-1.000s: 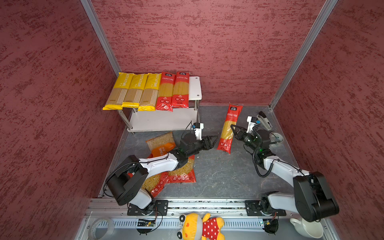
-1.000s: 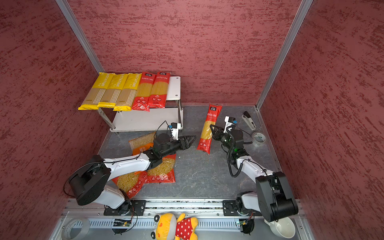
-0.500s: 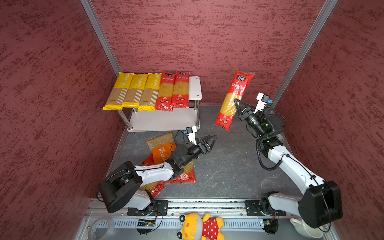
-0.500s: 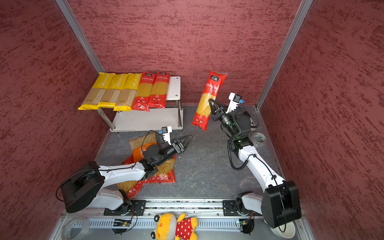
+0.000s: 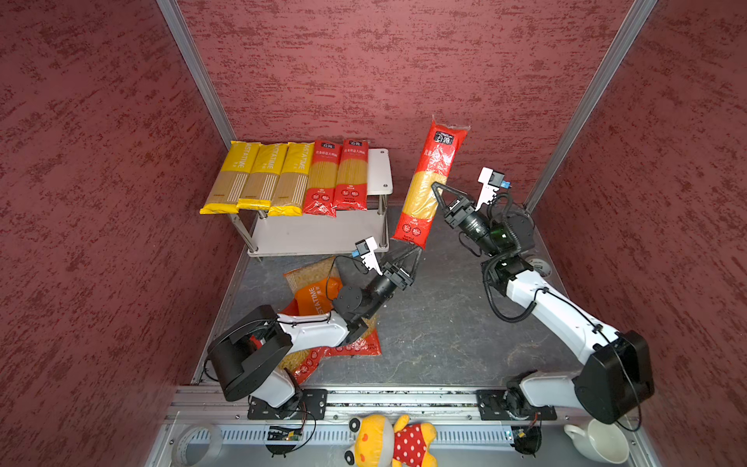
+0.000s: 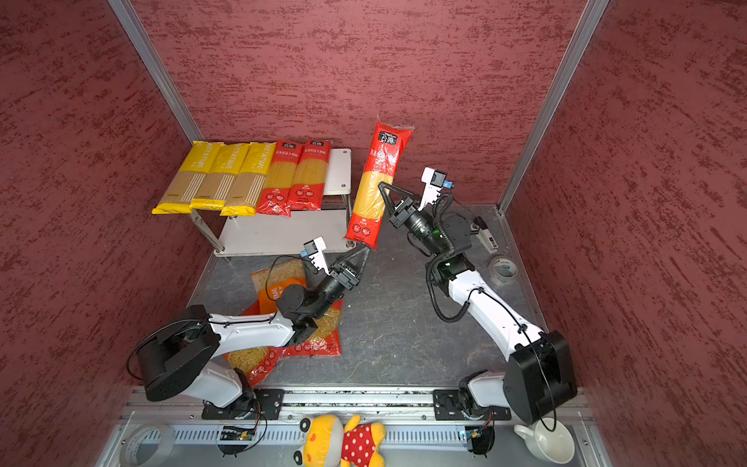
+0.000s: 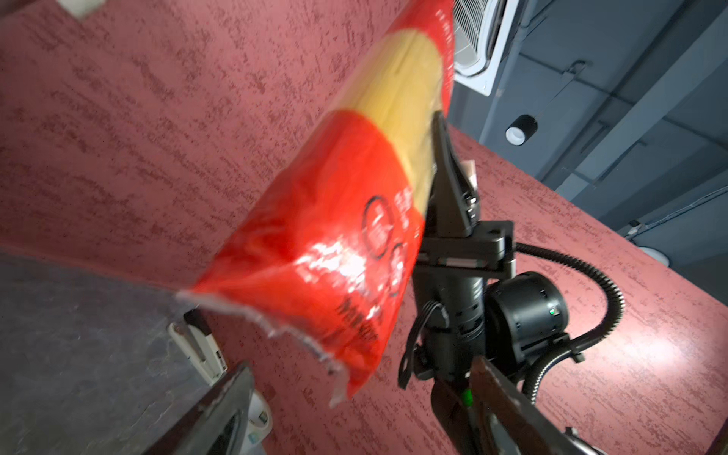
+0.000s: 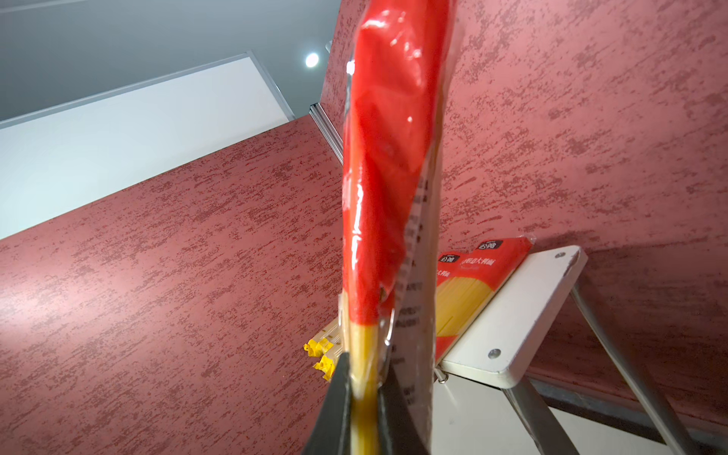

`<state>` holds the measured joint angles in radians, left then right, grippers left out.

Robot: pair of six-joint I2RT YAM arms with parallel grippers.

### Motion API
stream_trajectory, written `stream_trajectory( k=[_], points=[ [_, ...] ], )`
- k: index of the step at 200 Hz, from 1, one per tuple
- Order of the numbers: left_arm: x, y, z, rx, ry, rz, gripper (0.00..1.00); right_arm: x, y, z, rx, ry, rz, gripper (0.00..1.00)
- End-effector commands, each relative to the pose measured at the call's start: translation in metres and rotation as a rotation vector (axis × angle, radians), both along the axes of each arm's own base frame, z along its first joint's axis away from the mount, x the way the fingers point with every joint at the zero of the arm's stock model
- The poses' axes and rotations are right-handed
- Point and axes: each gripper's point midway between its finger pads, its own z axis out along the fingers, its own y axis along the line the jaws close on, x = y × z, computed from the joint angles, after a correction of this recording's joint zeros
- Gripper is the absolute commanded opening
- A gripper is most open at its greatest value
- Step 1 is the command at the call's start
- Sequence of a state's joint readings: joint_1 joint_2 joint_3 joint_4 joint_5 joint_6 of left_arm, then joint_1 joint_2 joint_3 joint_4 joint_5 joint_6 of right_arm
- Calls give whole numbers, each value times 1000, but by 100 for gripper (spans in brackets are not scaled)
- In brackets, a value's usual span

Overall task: Place and organize the pasta boxes and bags onto the shelf
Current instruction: 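Raise the upright red pack onto the top shelf with the right gripper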

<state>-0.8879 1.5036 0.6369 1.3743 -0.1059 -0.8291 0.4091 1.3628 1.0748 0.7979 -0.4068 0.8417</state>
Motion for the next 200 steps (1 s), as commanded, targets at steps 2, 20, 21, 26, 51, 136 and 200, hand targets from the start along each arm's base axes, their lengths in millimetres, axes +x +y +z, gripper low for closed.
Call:
stream_trajectory(
  k=[2, 20, 21, 26, 51, 136, 200],
  points=[
    [8, 19, 19, -49, -40, 80, 83, -40, -16, 70, 167, -198, 53, 0],
    [13, 22, 21, -62, -32, 100, 81, -37, -15, 68, 181, -179, 72, 0],
    [13, 22, 21, -64, -31, 101, 81, -36, -15, 68, 181, -178, 72, 0],
    [15, 22, 22, -69, -29, 104, 80, -36, -14, 67, 185, -173, 79, 0],
    [21, 25, 21, -93, -6, 116, 78, -34, -10, 68, 212, -154, 122, 0],
    [38, 45, 23, -178, 60, 214, 59, 14, 16, 60, 187, -18, 172, 0],
    [46, 57, 23, -200, 76, 269, 59, 84, 54, 45, 133, 210, 217, 0]
  ],
)
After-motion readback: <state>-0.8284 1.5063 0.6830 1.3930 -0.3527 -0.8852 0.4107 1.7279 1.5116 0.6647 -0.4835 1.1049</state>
